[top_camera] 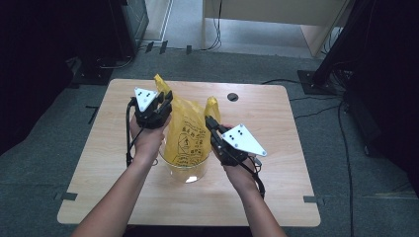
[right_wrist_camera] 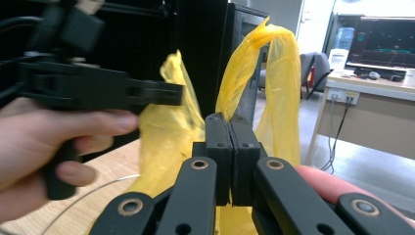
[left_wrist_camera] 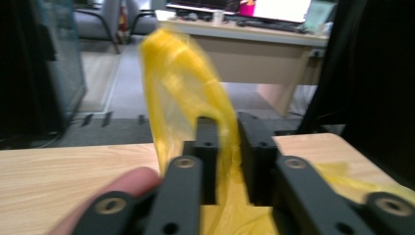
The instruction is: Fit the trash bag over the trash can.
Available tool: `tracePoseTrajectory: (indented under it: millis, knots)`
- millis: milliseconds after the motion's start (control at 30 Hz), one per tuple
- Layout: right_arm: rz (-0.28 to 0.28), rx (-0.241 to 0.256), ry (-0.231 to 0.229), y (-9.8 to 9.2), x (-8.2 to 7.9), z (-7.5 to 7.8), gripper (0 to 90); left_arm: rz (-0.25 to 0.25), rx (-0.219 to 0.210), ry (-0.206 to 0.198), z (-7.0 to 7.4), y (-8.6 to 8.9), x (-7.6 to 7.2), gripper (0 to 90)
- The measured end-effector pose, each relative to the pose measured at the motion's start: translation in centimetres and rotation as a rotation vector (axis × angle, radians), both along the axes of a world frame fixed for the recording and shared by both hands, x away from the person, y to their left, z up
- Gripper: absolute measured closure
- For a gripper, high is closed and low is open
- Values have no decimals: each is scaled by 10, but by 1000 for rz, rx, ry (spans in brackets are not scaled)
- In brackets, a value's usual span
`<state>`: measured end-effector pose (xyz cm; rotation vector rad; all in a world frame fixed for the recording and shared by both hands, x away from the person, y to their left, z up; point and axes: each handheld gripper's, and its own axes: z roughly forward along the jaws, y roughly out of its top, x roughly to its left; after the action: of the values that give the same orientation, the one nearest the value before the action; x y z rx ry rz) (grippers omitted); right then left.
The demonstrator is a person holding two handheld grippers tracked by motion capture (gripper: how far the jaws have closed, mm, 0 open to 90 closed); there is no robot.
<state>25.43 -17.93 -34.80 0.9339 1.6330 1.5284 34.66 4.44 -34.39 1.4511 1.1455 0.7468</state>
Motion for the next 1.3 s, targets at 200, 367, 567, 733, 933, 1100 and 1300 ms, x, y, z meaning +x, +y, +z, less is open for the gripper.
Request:
tracePoseTrajectory:
  millis: [200,367,567,733,933,1100,1300]
  knots:
    - [-39,-22,16,-6,-7,-8,898,-77,-47,-69,2,37,-32,886]
    - [-102,24,17,-10,-15,-18,900,-51,-68,-126,-10,54,-59,886]
    - [-147,17,26,-6,-33,-39,900,-90,-105,-101,-38,76,-96,887]
    - [-165,-33,74,-14,-48,-57,900,-168,-91,-74,-55,90,-121,886]
    - [-169,-42,133,-19,-49,-75,900,-236,-66,-8,-80,85,-129,883]
    - [-168,-88,149,-17,-51,-85,900,-280,1,23,-93,80,-132,887]
    - [-154,-107,209,-20,-45,-98,900,-288,97,38,-106,73,-132,889]
